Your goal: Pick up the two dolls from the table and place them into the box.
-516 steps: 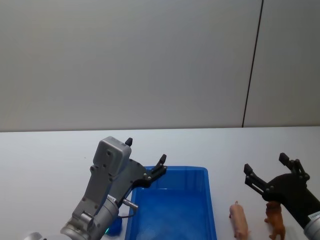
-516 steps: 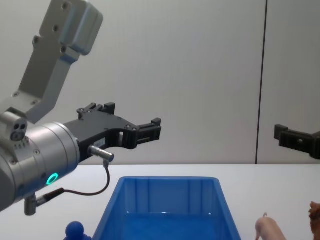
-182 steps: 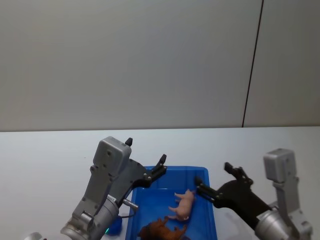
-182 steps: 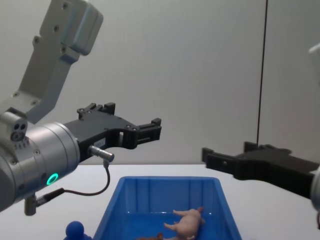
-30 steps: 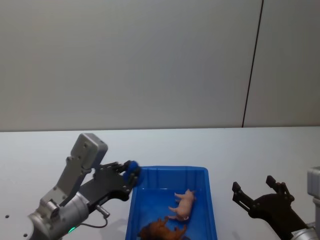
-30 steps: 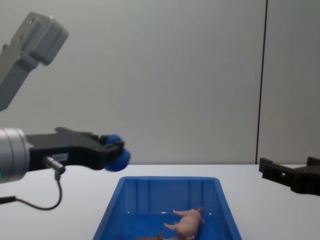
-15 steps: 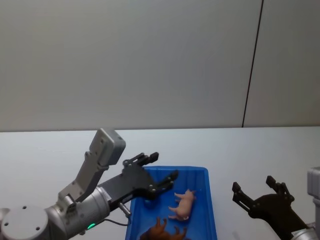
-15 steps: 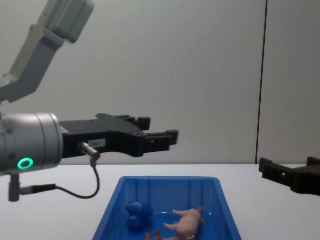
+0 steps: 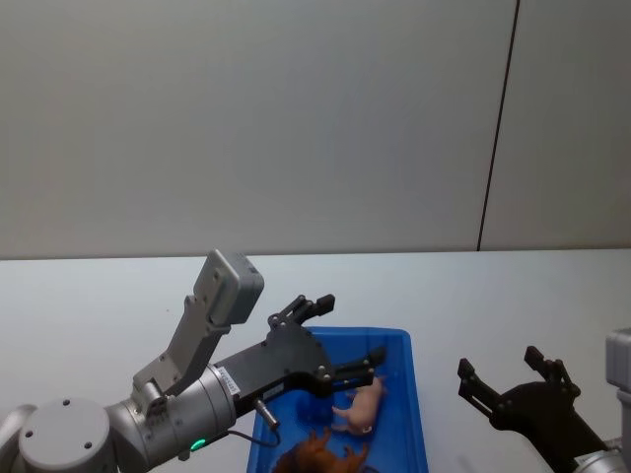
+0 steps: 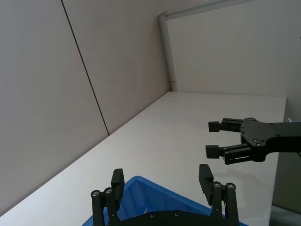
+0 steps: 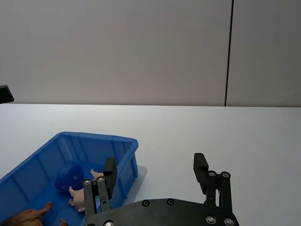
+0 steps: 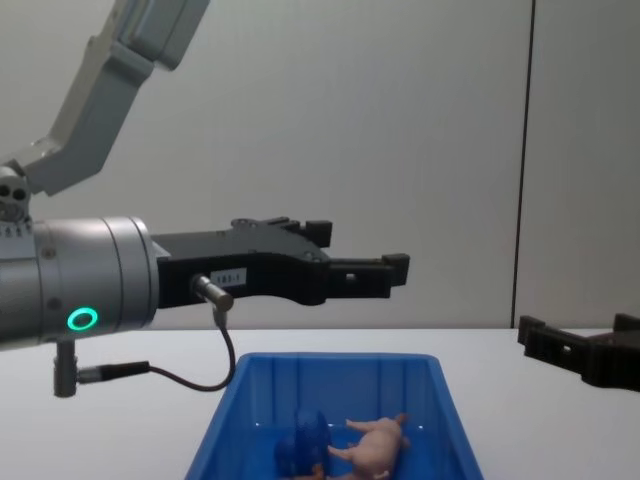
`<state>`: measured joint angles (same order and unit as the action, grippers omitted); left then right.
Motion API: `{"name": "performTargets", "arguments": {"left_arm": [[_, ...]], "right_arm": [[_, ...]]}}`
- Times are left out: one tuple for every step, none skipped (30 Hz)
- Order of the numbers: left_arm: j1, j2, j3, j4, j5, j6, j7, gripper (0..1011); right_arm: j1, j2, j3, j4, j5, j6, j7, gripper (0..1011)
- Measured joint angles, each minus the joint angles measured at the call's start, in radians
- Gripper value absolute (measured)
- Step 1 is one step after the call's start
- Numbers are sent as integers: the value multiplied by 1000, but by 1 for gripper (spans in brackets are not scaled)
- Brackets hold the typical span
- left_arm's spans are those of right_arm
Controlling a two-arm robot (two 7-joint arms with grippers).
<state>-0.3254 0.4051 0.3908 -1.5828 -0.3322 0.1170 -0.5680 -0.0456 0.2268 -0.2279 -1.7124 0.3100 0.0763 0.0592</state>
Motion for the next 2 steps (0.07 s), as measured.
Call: {"name": "performTargets", "arguments": {"left_arm": [[-1, -1, 0, 0, -1, -1, -2, 1002], [-1, -1, 1, 1, -1, -1, -3, 1002]], "right_arm": [[0, 0, 0, 0, 0, 0, 0, 1001], [0, 0, 0, 0, 0, 0, 0, 1001]]}}
